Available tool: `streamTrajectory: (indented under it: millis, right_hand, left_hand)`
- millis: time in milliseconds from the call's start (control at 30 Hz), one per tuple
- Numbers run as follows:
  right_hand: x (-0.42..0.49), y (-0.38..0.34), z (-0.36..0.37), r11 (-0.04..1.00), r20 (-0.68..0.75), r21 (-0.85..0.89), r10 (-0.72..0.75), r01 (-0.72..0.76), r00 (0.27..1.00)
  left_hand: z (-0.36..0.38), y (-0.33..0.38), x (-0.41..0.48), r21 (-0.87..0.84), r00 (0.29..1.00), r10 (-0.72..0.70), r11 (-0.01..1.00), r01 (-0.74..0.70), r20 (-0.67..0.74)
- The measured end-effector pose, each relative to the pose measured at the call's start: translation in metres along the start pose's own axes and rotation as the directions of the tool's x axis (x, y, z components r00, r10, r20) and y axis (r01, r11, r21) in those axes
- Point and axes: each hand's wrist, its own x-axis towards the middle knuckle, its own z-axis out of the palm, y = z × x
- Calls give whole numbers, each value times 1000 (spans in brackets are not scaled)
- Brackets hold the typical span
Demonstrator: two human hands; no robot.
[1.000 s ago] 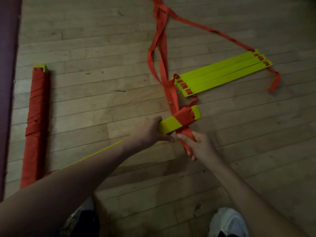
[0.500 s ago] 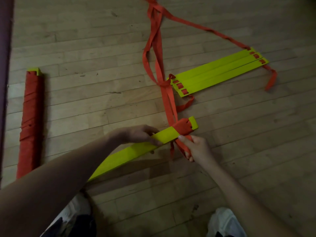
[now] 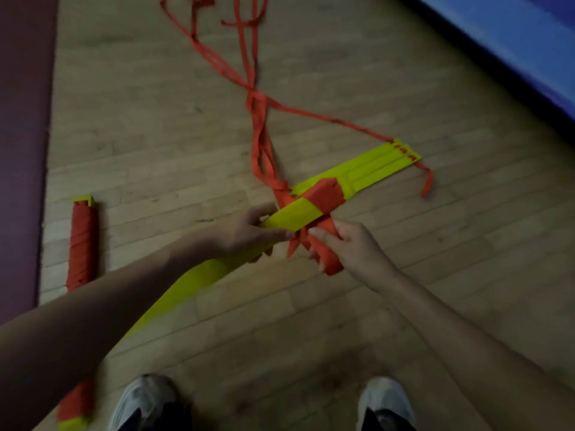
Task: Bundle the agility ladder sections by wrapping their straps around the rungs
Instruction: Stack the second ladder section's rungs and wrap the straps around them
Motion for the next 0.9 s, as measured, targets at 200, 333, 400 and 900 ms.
streamTrajectory:
  millis: [200,333,400,900]
  right_hand:
    - [-91,-108,-35,998,156,43,-44,38,987]
    - [-152,-134,-29,986,115,169,-14,-5,993]
    - [-173,-136,-18,947,68,319,11,-32,998]
    - [-177,-114,12,995,-177,80,-49,64,983]
  left_hand:
    - [2,105,-96,205,991,133,971,-127,-19]
    - [19,134,-146,336,988,151,933,-130,-37]
    - [31,138,-162,377,984,163,918,-126,-69]
    - [63,115,-190,830,921,321,558,5,-221]
